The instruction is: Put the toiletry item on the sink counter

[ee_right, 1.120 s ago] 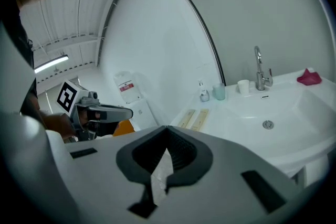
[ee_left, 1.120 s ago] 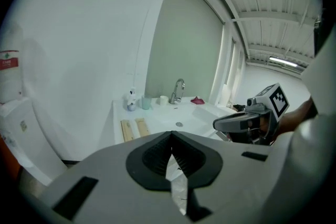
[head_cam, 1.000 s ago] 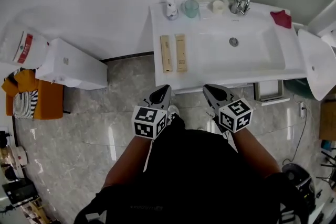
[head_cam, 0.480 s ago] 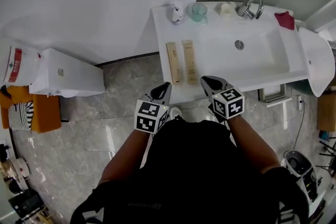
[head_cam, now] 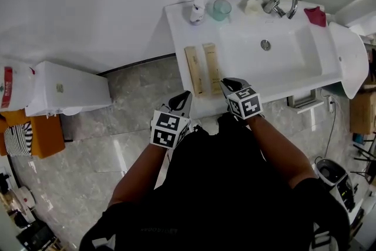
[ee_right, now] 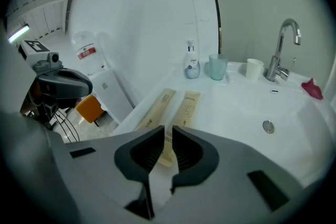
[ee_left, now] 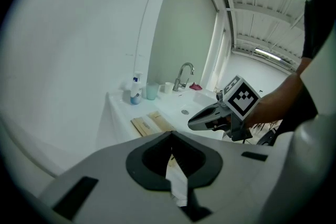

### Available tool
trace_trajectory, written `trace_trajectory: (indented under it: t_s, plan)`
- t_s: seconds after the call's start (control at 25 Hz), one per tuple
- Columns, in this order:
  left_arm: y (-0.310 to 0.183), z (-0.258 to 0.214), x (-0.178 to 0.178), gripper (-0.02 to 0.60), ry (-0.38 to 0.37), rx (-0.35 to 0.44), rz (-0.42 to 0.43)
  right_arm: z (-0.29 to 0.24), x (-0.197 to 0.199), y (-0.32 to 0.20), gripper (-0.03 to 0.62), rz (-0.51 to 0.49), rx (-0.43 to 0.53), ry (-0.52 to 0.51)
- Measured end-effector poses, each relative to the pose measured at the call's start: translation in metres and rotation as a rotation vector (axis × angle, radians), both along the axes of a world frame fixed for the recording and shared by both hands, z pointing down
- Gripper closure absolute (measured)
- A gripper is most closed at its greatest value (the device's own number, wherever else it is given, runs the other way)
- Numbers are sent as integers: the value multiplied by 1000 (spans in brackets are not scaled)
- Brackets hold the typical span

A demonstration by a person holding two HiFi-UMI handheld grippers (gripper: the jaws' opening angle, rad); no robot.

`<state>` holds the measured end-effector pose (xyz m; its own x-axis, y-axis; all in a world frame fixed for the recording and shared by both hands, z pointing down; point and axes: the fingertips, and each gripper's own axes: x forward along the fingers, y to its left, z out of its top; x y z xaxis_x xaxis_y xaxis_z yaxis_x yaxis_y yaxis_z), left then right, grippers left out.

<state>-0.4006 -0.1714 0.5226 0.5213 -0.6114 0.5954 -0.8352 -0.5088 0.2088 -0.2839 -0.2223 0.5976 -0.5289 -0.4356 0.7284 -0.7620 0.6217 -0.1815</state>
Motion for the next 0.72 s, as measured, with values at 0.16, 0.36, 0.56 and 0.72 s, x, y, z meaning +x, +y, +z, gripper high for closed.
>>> trace_trajectory:
  t_s: [0.16,0.36,0.56,0.72]
  plan:
    - [0,7,1,577,-9,-1,9,17,-2,-6,511,-8,-29,42]
    - [-4,11,-3,576,-6,-22,-44,38,-5,-10,454,-26,-92,62]
    - [-7,9,-2,577,-13,-26,-47,57,-9,-18,402,-13,-155,71]
    - [-10,5,-7,577,-17,-20,-69,66,-13,-18,382,-17,-191,74]
